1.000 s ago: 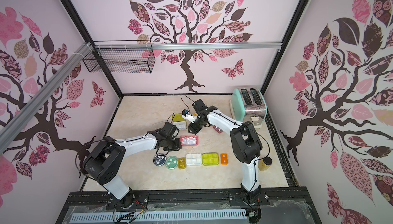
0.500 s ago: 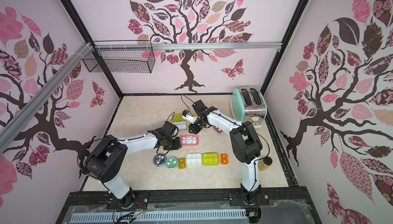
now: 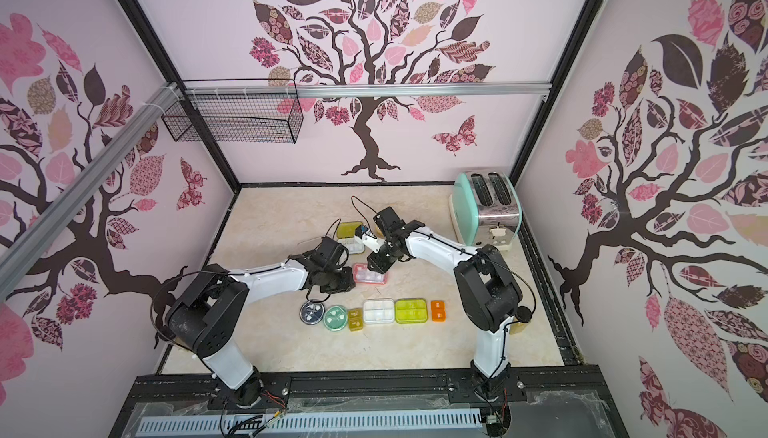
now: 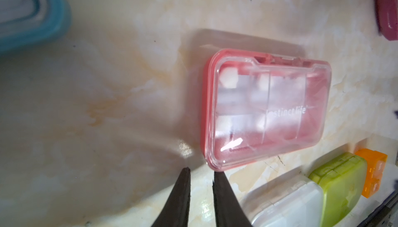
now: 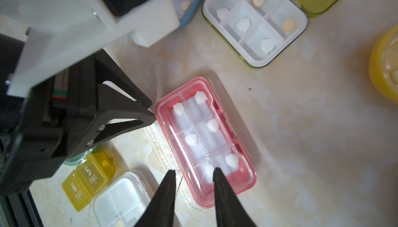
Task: Close pillboxes
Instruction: Close the lid on the pillbox.
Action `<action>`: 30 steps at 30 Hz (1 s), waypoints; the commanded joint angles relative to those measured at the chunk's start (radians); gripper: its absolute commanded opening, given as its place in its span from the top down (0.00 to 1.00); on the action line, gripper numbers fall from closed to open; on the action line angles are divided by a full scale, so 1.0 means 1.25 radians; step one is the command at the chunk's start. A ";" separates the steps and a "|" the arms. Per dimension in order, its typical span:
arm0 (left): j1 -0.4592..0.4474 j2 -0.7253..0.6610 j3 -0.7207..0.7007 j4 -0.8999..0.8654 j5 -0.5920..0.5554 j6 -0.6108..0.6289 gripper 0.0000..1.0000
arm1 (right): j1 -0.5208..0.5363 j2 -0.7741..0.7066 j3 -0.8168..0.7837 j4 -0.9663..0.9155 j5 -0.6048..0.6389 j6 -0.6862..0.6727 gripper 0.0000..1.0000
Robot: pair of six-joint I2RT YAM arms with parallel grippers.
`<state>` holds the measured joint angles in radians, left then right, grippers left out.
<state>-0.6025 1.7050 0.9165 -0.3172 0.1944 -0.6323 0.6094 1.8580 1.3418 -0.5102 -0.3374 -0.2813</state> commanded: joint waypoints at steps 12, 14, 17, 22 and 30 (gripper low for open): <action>0.002 -0.152 0.012 -0.135 -0.084 0.070 0.64 | -0.006 -0.113 -0.104 0.127 0.087 0.307 0.47; 0.002 -0.143 0.032 -0.134 -0.077 0.081 0.55 | -0.012 -0.123 -0.124 0.128 0.096 0.354 0.43; 0.003 -0.114 0.066 -0.130 -0.063 0.098 0.44 | -0.022 -0.141 -0.165 0.149 0.103 0.433 0.26; 0.003 -0.053 0.109 -0.111 -0.041 0.120 0.36 | -0.024 -0.154 -0.230 0.206 0.092 0.507 0.22; 0.003 0.014 0.127 -0.089 -0.032 0.122 0.37 | -0.024 -0.114 -0.246 0.210 0.094 0.561 0.32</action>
<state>-0.6025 1.7100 1.0588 -0.4484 0.1436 -0.4953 0.5793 1.6897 1.0245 -0.2638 -0.2272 0.3672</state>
